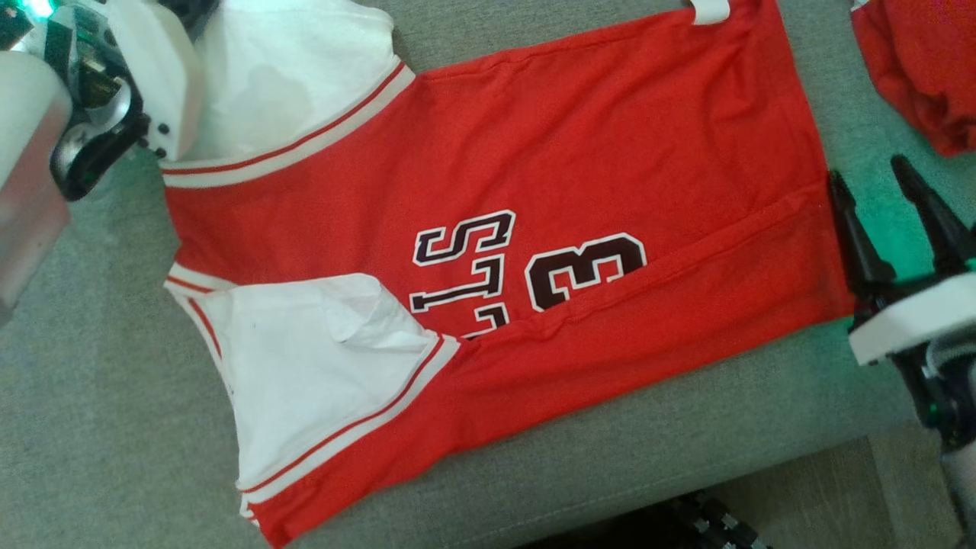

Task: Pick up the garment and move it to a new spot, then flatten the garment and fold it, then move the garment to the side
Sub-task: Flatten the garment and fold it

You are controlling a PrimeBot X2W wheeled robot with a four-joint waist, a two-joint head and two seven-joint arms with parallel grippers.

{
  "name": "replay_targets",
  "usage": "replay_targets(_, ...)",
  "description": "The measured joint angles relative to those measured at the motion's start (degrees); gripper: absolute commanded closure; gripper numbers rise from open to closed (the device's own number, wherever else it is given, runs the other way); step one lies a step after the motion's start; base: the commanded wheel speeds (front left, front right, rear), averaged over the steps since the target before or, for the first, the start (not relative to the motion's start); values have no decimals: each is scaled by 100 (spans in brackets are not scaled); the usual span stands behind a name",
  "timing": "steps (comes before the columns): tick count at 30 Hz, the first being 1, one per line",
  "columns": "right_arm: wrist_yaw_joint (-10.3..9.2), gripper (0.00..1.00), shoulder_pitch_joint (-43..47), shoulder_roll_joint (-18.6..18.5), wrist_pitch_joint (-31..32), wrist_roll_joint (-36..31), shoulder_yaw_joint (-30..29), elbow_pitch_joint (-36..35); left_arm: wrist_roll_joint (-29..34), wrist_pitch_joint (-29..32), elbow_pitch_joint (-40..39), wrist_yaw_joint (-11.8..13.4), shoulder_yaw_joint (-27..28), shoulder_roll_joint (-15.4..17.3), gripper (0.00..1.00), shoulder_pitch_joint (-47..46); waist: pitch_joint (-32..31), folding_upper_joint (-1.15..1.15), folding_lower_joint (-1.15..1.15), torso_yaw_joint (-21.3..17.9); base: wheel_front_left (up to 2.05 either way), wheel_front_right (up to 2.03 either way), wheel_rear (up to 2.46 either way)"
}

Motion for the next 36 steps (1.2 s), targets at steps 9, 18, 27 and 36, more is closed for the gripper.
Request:
replay_targets(9, 0, 0, -1756, -468, 1136, 427, 890, 219, -152, -274, -82, 0, -506, 126, 100, -139, -100, 0, 0, 142, 0, 0, 0)
replay_targets(18, 0, 0, -3060, -560, 1984, 862, 1690, 1529, -265, -459, -204, 0, -788, 101, 100, -449, -81, 0, 0, 420, 0, 0, 0)
replay_targets(27, 0, 100, -3437, -648, 1956, 1201, 2092, 1954, -380, -557, -203, 0, -935, 104, 100, -449, -100, 0, 0, 492, 0, 0, 0)
replay_targets(36, 0, 100, -3426, -995, 1936, 1390, 2100, 2223, -493, -658, -205, -1, -984, 142, 100, -449, -177, 0, 0, 505, 0, 0, 0)
